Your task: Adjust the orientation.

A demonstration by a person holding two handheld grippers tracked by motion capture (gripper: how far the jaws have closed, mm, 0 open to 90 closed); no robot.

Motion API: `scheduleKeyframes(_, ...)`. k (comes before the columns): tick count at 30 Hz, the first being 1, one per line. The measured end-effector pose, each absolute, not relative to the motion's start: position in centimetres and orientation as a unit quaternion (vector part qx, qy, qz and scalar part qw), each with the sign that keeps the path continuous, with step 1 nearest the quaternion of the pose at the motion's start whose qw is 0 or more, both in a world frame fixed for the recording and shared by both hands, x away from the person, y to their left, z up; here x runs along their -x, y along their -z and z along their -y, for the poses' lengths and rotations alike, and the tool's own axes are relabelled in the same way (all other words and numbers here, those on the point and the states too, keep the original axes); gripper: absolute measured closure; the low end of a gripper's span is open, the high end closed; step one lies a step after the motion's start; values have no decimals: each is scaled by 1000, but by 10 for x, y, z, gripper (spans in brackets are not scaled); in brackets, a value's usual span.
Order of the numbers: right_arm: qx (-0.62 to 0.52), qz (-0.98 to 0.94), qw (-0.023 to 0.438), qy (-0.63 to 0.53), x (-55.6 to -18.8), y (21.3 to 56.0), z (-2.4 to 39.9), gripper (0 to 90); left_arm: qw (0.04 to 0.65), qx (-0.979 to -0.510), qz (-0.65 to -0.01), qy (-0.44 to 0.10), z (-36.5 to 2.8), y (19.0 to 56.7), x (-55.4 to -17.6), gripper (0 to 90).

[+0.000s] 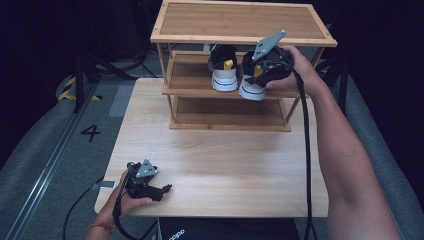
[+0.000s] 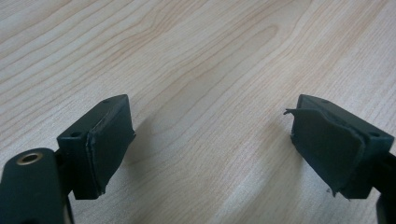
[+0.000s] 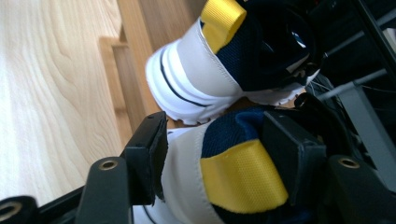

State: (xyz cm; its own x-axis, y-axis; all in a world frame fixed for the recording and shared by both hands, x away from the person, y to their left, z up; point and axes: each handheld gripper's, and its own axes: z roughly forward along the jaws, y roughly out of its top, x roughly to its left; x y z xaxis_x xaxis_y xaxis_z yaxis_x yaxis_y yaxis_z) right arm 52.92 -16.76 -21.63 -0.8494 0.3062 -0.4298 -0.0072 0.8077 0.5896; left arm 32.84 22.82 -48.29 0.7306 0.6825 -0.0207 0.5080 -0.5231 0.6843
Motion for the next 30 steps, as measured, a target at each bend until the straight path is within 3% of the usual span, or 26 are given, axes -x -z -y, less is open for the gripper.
scheduleKeyframes(8,-116,-877,291,-365,-509,215,184,374,346,-864,-345,-126,-228,483,-328,138)
scheduleKeyframes(20,-221,-834,290,-414,-479,236,209,303,344,-864,-343,-129,-229,483,-328,138)
scheduleKeyframes(27,-284,-827,258,-412,-489,260,205,250,344,-864,-344,-129,-228,483,-328,138)
scheduleKeyframes(30,-298,-826,270,-394,-494,266,200,210,344,-864,-343,-129,-228,483,-328,138)
